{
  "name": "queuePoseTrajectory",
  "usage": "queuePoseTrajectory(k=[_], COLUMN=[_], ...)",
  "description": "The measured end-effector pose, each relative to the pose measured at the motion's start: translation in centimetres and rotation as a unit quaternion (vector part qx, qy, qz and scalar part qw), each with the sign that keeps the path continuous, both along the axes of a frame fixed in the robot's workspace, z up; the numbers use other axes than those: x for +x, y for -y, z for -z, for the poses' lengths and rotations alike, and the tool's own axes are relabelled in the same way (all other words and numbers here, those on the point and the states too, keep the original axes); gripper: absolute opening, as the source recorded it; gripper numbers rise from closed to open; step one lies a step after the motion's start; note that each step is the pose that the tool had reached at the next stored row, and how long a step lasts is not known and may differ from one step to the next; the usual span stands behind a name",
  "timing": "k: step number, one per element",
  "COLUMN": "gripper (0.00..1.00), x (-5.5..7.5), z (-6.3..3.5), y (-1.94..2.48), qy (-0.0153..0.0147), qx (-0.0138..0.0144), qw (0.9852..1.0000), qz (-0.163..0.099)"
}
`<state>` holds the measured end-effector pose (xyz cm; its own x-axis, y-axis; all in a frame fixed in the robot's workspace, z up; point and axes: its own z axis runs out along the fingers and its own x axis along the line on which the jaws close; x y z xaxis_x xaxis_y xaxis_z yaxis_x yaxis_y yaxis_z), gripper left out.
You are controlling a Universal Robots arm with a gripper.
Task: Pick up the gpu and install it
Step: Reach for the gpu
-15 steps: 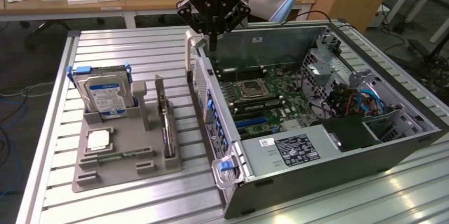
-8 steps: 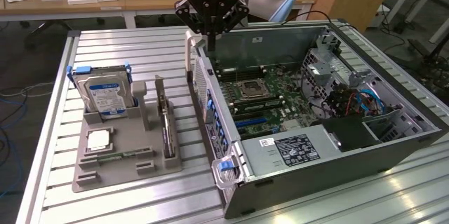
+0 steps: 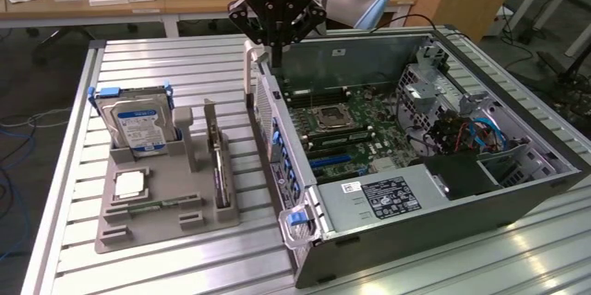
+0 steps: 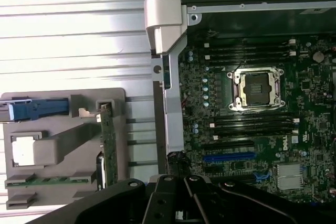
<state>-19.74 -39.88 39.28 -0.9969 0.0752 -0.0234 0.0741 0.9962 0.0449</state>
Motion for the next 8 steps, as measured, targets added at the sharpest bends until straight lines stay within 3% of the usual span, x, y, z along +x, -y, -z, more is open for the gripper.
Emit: queuePoseTrajectory(k=[8], gripper=[0.11], x=[-0.19], z=[0.00], y=[0.00], qy=[0.0000], qx=[0.0000], qw=[1.0000], qz=[0.000])
